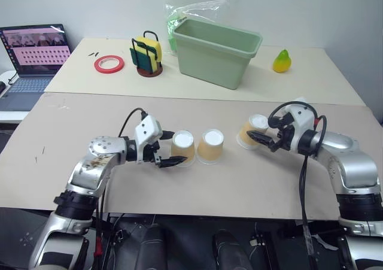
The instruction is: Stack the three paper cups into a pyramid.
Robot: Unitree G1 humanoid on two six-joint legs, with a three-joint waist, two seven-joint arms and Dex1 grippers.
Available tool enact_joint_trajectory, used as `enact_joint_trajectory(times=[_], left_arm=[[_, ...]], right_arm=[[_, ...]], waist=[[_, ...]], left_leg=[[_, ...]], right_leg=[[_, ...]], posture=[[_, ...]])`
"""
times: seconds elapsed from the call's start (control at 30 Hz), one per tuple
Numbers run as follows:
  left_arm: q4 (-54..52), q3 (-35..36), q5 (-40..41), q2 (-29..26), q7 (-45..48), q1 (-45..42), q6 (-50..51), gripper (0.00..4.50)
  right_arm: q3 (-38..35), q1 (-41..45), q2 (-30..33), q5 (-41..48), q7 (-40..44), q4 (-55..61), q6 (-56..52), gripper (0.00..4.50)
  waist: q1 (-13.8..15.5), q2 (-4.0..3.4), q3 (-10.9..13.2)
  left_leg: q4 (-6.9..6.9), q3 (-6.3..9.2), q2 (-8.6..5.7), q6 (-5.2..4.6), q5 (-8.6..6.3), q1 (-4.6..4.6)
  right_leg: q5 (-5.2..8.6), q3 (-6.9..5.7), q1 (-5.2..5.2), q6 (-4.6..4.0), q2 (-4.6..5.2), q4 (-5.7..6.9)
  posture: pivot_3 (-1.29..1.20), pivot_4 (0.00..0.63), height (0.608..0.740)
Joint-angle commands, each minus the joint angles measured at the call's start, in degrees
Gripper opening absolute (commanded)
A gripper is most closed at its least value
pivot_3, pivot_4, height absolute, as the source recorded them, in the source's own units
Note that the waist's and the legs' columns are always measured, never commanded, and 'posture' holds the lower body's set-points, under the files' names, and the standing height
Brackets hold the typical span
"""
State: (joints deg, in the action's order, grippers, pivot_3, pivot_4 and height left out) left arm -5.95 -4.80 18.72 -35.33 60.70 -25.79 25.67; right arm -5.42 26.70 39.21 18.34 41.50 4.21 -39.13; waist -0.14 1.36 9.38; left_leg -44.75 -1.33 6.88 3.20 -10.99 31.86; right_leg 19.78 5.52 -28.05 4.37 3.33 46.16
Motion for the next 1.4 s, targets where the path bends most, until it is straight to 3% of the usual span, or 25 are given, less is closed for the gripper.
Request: enact_joint_trajectory(times=[0.03,0.3,0.57,0.7,0.77,0.8,1.1,1.27,1.4], left_arm=[[-6.9,4.7,4.3,-3.3,0.0,1.3,3.7,4.44],[-13.0,12.3,11.6,-9.9,-0.1,3.9,10.9,4.44],[-16.5,15.4,15.5,-10.9,-3.9,4.7,14.7,4.44],[-18.7,16.7,17.7,-11.3,-5.5,5.3,16.7,4.5],[-19.5,17.2,18.4,-11.9,-5.5,6.2,17.3,4.5],[-19.7,17.3,18.5,-12.2,-5.6,6.6,17.4,4.5],[-19.9,16.2,19.6,-13.7,-6.1,7.2,17.0,4.5],[-20.2,15.1,19.9,-13.5,-6.0,7.0,16.7,4.5],[-19.5,13.8,19.4,-13.3,-5.7,6.3,16.0,4.5]], right_arm=[[-0.7,1.8,0.4,0.5,0.6,0.5,1.5,4.5],[1.0,5.0,0.0,-0.1,2.3,-2.5,2.3,4.5],[1.5,5.6,0.3,0.3,3.7,-3.0,2.0,4.5],[1.4,5.7,0.3,0.4,3.8,-2.7,1.6,3.55],[1.3,5.8,0.4,0.7,4.1,-2.5,1.3,2.84],[1.3,5.9,0.4,0.7,4.1,-2.6,1.3,2.74],[0.6,8.1,1.2,1.5,5.0,-2.2,0.6,2.71],[0.2,16.0,3.9,3.8,8.5,-2.5,-1.7,2.71],[2.6,25.1,5.8,7.6,16.1,-2.3,-3.5,2.71]], waist=[[-0.1,0.0,0.0],[-0.5,0.0,0.0],[-0.5,-0.01,0.0],[-0.6,0.0,0.0],[-0.6,-0.01,0.0],[-0.6,0.0,0.0],[-0.6,-0.01,0.0],[-0.6,-0.06,0.0],[-0.6,-0.07,0.1]], left_leg=[[0.0,0.0,0.0,0.0,0.0,0.0],[0.0,0.0,0.0,0.0,0.0,-0.01],[0.01,0.0,0.0,0.0,0.0,0.0],[0.01,0.0,0.0,0.0,0.0,0.0],[0.02,0.0,0.0,0.0,0.0,0.0],[0.02,0.0,0.01,0.0,0.0,0.0],[0.02,0.0,0.0,0.0,0.0,0.0],[0.02,-0.01,0.01,0.0,0.0,0.02],[0.08,-0.01,0.01,0.0,0.0,0.01]], right_leg=[[0.0,0.0,0.0,0.0,0.0,0.0],[0.01,0.0,-0.02,0.0,0.0,0.0],[0.01,-0.01,-0.03,0.0,0.0,0.0],[0.01,0.0,-0.04,-0.01,0.0,0.0],[0.01,0.0,-0.04,-0.01,0.0,0.0],[0.01,0.0,-0.04,-0.01,0.0,0.0],[0.01,0.0,-0.06,-0.01,0.0,0.0],[0.01,0.01,-0.1,-0.01,0.0,0.0],[0.03,-0.01,-0.12,-0.04,-0.01,0.0]], posture=[[0.0,0.15,0.656],[0.0,0.15,0.656],[0.0,0.15,0.656],[0.0,0.15,0.656],[0.0,0.15,0.656],[0.0,0.15,0.656],[0.0,0.15,0.656],[0.0,0.15,0.656],[0.0,0.15,0.656]])
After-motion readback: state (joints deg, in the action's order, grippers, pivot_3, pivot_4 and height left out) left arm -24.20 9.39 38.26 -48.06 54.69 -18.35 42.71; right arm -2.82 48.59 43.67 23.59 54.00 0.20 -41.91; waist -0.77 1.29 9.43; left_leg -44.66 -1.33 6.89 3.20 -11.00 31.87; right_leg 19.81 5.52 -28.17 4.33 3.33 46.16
